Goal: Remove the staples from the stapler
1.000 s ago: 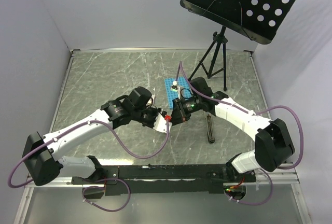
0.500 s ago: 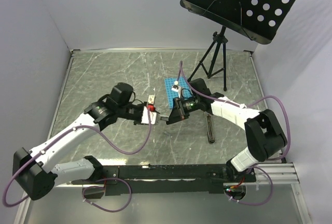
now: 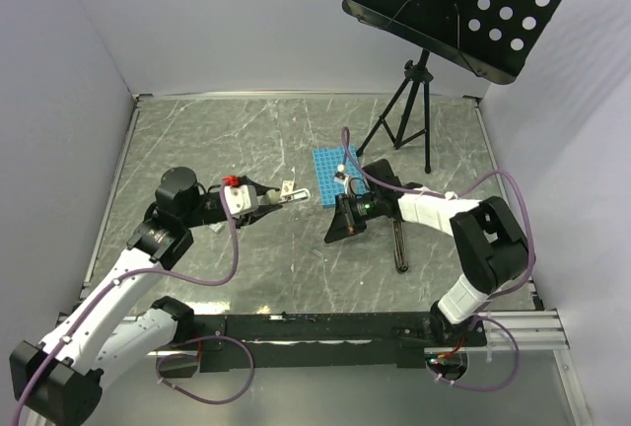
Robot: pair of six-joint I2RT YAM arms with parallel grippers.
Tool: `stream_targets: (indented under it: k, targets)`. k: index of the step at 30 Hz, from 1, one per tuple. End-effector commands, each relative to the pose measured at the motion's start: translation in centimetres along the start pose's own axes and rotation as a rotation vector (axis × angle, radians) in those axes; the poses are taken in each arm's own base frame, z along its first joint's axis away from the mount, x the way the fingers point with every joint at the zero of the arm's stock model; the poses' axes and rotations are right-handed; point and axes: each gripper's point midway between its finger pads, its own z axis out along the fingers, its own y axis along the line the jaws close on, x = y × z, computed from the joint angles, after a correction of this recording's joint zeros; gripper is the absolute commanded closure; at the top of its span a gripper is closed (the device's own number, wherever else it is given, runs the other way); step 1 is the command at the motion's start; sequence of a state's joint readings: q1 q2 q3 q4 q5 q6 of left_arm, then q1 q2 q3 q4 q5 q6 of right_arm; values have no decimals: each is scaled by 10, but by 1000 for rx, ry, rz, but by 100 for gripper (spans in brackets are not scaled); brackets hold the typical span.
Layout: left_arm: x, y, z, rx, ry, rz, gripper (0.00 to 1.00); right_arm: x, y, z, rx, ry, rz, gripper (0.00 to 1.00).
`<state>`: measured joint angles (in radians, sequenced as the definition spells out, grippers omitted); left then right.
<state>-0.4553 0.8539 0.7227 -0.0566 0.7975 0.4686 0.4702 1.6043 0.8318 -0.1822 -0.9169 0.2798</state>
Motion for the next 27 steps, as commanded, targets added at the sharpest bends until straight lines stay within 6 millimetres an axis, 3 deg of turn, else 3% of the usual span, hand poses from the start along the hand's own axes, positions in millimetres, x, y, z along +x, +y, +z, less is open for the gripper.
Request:
stream_targets:
  k: [1,4,5,7,8,9,10,12,13,14,20,25,27]
  targets:
    - [-38,-3,1,32,-163,-24,99,-13,3,-1,-16,-48,-52,100]
    - [-36,-1,2,22,-154,-67,99,-25,10,-14,45,-133,-118,94]
    - [-36,0,3,19,-152,-79,99,-34,25,-25,47,-189,-196,90]
    - [-39,0,3,21,-159,-115,99,-51,32,-39,109,-291,-278,72]
    - [-40,-1,3,25,-162,-136,99,-60,47,-52,123,-363,-362,65]
    - [-43,-1,4,25,-174,-176,99,-74,58,-61,133,-445,-444,53]
    - [-44,0,4,18,-176,-207,99,-75,57,-65,169,-490,-481,48]
    - [-45,3,4,0,-175,-279,99,-99,75,-87,241,-664,-639,40]
    - [-43,1,6,4,-163,-341,99,-99,74,-88,257,-691,-682,30]
    - [-43,2,6,2,-156,-362,99,-103,81,-94,283,-731,-773,8]
    - [-41,5,6,-31,-122,-495,99,-103,108,-114,396,-838,-1202,7]
    - [-50,9,3,-55,-138,-542,99,-80,126,-108,450,-843,-1519,6]
    - [-48,8,4,-51,-118,-576,99,-77,129,-106,484,-827,-1556,5]
